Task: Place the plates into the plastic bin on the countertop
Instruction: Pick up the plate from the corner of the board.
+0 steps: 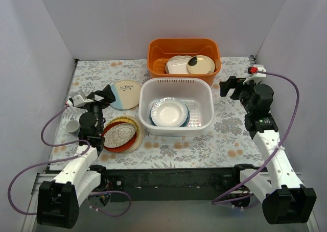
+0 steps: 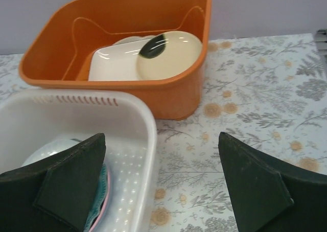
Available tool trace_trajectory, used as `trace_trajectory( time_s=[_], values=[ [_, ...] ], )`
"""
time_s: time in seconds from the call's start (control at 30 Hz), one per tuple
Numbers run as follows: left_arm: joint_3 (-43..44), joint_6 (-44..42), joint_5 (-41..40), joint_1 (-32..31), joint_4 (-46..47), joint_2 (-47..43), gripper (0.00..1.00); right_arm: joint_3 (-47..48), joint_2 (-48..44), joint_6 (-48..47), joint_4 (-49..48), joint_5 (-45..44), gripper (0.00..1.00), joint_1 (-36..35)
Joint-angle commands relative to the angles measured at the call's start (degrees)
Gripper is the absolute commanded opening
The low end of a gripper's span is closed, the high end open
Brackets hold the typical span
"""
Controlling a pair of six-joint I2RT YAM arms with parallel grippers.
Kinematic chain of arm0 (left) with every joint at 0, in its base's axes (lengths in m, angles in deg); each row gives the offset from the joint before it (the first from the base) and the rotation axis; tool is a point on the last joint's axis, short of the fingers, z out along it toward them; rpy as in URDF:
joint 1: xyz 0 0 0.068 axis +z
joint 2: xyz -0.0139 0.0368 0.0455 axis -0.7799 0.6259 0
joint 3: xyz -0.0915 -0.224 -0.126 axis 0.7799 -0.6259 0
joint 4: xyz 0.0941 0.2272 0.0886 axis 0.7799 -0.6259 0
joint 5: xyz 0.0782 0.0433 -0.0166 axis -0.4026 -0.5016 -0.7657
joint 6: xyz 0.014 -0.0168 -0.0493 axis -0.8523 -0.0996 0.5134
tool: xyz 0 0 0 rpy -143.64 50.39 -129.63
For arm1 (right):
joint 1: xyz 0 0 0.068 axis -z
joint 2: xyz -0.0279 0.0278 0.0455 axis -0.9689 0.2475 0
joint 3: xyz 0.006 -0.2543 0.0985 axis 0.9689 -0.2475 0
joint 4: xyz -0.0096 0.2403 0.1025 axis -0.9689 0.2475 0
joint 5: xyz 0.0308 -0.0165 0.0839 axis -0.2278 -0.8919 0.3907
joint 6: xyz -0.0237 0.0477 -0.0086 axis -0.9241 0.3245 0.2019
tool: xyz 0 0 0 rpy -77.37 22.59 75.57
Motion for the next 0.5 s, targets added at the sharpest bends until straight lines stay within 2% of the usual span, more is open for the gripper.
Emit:
trace_trajectory(
  time_s=[0.0, 0.03, 0.13, 0.17, 0.3, 0.47],
  values=[
    [2.4, 12.2, -2.3, -0.2, -14.7, -4.2, 0.98, 5.3, 0.5, 5.3, 11.3, 10.8, 0.98, -0.6],
    [2.0, 12.8, -1.6, -0.2, -15.0, -5.7, 0.98, 5.3, 0.2, 5.6, 11.0, 12.9, 0.98, -1.1],
    [1.3, 7.7, 7.9, -0.1, -13.8, -7.0, 0.98, 6.0, -0.9, 5.6, 10.8, 11.8, 0.98, -6.1],
    [1.8, 8.3, 9.1, -0.1, -15.0, -7.2, 0.98, 7.4, -0.9, 5.2, 11.2, 10.6, 0.98, -10.4],
    [5.3, 8.8, 11.2, 0.0, -20.8, -4.6, 0.98, 11.7, 3.5, 4.9, 13.6, 6.6, 0.98, -22.6],
    [12.4, 10.9, 12.6, 0.1, -31.0, -1.4, 0.98, 12.6, 8.7, 7.4, 9.2, 7.6, 0.98, -36.2]
  ],
)
